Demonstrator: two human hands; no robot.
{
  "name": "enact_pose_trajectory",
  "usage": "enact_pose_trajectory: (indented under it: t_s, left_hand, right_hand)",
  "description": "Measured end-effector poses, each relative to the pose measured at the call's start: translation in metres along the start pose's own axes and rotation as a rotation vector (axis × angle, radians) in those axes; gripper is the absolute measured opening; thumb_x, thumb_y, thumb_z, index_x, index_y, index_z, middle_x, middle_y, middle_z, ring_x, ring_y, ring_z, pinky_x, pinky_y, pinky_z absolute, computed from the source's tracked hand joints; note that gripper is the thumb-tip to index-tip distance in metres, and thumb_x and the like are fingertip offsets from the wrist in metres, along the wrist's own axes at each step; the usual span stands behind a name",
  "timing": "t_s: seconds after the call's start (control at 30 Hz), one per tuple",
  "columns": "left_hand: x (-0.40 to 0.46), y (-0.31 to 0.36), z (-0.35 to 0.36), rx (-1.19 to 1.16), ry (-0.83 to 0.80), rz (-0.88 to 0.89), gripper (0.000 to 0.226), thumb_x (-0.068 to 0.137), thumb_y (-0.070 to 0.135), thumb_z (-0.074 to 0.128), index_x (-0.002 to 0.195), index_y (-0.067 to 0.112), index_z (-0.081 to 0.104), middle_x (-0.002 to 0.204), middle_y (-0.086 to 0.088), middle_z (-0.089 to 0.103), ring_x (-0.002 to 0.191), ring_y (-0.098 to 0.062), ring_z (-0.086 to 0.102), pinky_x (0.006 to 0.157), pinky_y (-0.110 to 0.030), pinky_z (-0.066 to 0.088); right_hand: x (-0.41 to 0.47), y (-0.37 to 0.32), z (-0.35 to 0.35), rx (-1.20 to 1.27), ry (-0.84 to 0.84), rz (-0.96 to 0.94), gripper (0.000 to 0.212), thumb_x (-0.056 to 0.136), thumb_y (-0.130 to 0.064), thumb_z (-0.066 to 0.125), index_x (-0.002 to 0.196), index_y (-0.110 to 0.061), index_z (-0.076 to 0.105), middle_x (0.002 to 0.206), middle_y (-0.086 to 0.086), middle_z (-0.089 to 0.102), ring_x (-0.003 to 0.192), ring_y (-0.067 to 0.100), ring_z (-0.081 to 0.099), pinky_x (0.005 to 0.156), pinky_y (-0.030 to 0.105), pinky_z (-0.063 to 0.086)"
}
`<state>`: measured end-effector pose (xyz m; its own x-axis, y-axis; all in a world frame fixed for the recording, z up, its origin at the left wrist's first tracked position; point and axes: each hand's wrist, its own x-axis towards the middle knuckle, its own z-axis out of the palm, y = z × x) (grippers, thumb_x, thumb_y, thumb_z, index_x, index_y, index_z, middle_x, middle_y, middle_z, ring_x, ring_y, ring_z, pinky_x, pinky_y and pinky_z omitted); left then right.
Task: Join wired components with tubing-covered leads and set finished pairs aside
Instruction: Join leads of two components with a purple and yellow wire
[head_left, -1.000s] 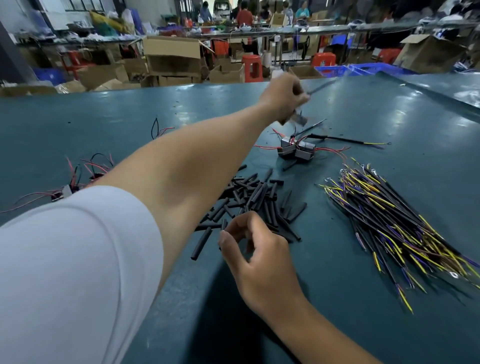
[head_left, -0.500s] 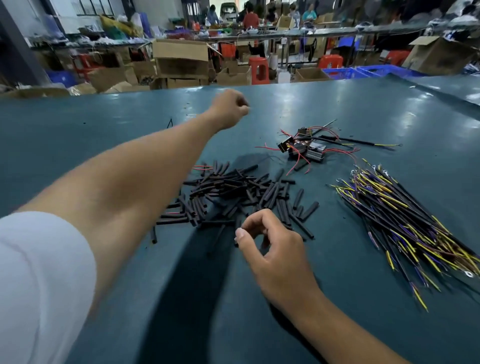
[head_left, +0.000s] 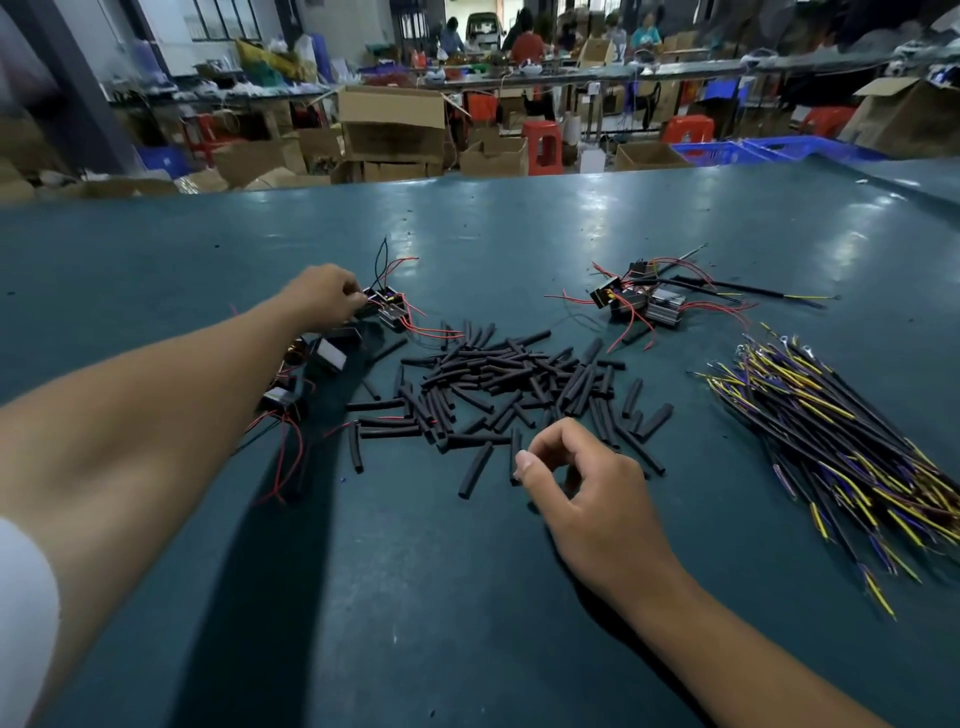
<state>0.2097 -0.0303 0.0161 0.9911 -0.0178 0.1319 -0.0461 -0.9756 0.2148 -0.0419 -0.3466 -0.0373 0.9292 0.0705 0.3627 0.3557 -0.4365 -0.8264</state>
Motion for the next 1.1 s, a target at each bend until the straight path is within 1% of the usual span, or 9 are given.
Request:
enact_pose_trajectory:
  t_s: [0.1,0.17,0.27,0.4,0.5,0.67,0.8,1.03,1.1]
  left_hand:
    - [0.0,-0.002,-0.011,0.025,0.051,0.065,0.02,0.097,0.021,0.058,0.103,0.006,0.071,0.106,-0.013,0.07,0.093,-0.03,0.061,0.082,-0.037,0.05]
    - [-0.003,-0.001,-0.02,0.107,-0.071,0.111,0.019,0.096,0.025,0.062,0.1,0.009,0.07,0.103,-0.011,0.07,0.089,-0.027,0.061,0.082,-0.037,0.05]
    - [-0.014,0.005,-0.033,0.302,-0.337,0.195,0.034,0.091,0.049,0.065,0.094,0.015,0.067,0.092,-0.004,0.069,0.083,-0.023,0.061,0.08,-0.04,0.052]
    - [-0.034,0.013,-0.042,0.501,-0.377,0.233,0.054,0.067,0.076,0.07,0.097,0.034,0.054,0.092,0.015,0.06,0.089,-0.016,0.057,0.082,-0.035,0.036]
    - [-0.043,0.003,-0.038,0.616,-0.45,0.186,0.053,0.067,0.065,0.08,0.102,0.033,0.054,0.098,0.013,0.061,0.096,-0.017,0.055,0.088,-0.037,0.029]
    - [-0.055,-0.006,-0.033,0.63,-0.33,0.305,0.029,0.087,0.049,0.07,0.105,0.028,0.062,0.106,0.007,0.064,0.095,-0.019,0.056,0.081,-0.033,0.032]
    - [-0.058,-0.008,-0.057,0.428,-0.277,0.319,0.025,0.092,0.039,0.068,0.104,0.018,0.066,0.104,-0.003,0.065,0.091,-0.024,0.059,0.082,-0.036,0.048]
    - [-0.076,-0.005,-0.12,-0.009,-0.018,0.249,0.024,0.092,0.034,0.066,0.107,0.015,0.064,0.098,-0.004,0.067,0.088,-0.023,0.062,0.081,-0.04,0.052]
    - [-0.083,0.0,-0.128,-0.21,0.079,0.218,0.025,0.093,0.031,0.067,0.11,0.014,0.062,0.094,-0.001,0.069,0.083,-0.018,0.065,0.073,-0.034,0.052]
  right_hand:
    - [0.0,0.002,0.001,0.009,0.001,0.003,0.017,0.094,-0.028,0.063,0.078,-0.027,0.058,0.078,-0.01,0.065,0.064,0.004,0.059,0.056,0.01,0.039]
    - [0.0,0.004,0.002,0.007,0.003,0.006,0.016,0.094,-0.029,0.062,0.078,-0.027,0.058,0.078,-0.009,0.066,0.069,0.007,0.061,0.057,0.011,0.041]
    - [0.0,0.007,0.004,0.028,0.001,0.011,0.017,0.094,-0.03,0.062,0.078,-0.028,0.058,0.076,-0.009,0.065,0.057,0.005,0.053,0.05,0.012,0.038]
    - [-0.001,0.009,0.005,0.023,-0.008,0.002,0.017,0.094,-0.032,0.061,0.077,-0.029,0.057,0.075,-0.011,0.063,0.054,0.003,0.05,0.049,0.01,0.037]
    - [-0.001,0.009,0.006,0.033,0.003,0.005,0.016,0.091,-0.04,0.059,0.078,-0.032,0.057,0.078,-0.011,0.065,0.054,0.008,0.052,0.047,0.017,0.04]
    - [-0.001,0.012,0.007,0.042,-0.005,-0.013,0.017,0.09,-0.045,0.056,0.079,-0.032,0.057,0.078,-0.011,0.065,0.051,0.019,0.049,0.046,0.028,0.042]
    - [0.002,0.016,0.006,0.023,0.023,-0.01,0.015,0.088,-0.043,0.057,0.079,-0.031,0.058,0.077,-0.01,0.068,0.052,0.011,0.05,0.047,0.02,0.04]
    - [0.003,0.018,0.005,0.007,0.056,0.029,0.016,0.086,-0.047,0.055,0.079,-0.033,0.058,0.076,-0.009,0.069,0.058,0.013,0.057,0.053,0.024,0.045]
    - [0.003,0.019,0.006,0.002,0.07,0.028,0.016,0.086,-0.047,0.055,0.079,-0.033,0.058,0.076,-0.009,0.069,0.058,0.014,0.057,0.053,0.023,0.045]
